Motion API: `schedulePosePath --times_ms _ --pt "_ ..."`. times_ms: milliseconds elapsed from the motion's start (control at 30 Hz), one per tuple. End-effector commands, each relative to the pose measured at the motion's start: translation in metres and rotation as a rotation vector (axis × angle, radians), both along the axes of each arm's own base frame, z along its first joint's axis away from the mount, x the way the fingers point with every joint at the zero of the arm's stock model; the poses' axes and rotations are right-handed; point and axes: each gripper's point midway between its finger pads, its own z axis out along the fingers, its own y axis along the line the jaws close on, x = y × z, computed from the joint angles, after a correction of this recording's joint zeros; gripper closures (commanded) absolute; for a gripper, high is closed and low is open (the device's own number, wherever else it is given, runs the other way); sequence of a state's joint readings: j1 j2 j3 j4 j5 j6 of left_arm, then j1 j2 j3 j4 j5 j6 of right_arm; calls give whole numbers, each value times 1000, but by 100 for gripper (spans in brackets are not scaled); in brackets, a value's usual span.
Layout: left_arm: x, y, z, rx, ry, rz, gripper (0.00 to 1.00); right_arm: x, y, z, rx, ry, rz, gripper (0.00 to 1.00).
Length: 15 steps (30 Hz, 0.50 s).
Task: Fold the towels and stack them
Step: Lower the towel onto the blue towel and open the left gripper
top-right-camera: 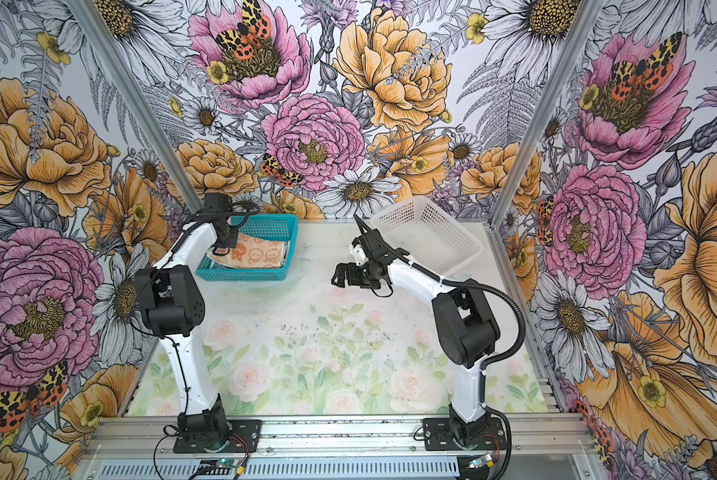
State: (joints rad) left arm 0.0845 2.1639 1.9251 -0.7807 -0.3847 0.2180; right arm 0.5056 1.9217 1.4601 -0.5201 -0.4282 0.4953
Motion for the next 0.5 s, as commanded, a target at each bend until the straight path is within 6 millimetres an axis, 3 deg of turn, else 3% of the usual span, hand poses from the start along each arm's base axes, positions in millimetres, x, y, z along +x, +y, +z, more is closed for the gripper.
schedulePosePath --times_ms 0,67,167,333,467 --pt "6 8 -15 5 2 40 75 0 6 -1 2 -1 30 1" --pt "5 7 -19 2 6 48 51 0 5 1 -1 -9 34 1" --pt "2 10 -14 12 -6 76 2 3 -1 13 -12 -39 26 1" --pt "0 0 15 -8 -69 76 1 17 -31 49 -76 -142 -12 1" --pt "1 -28 42 -19 -128 27 1 32 -78 70 -191 -220 -104 1"
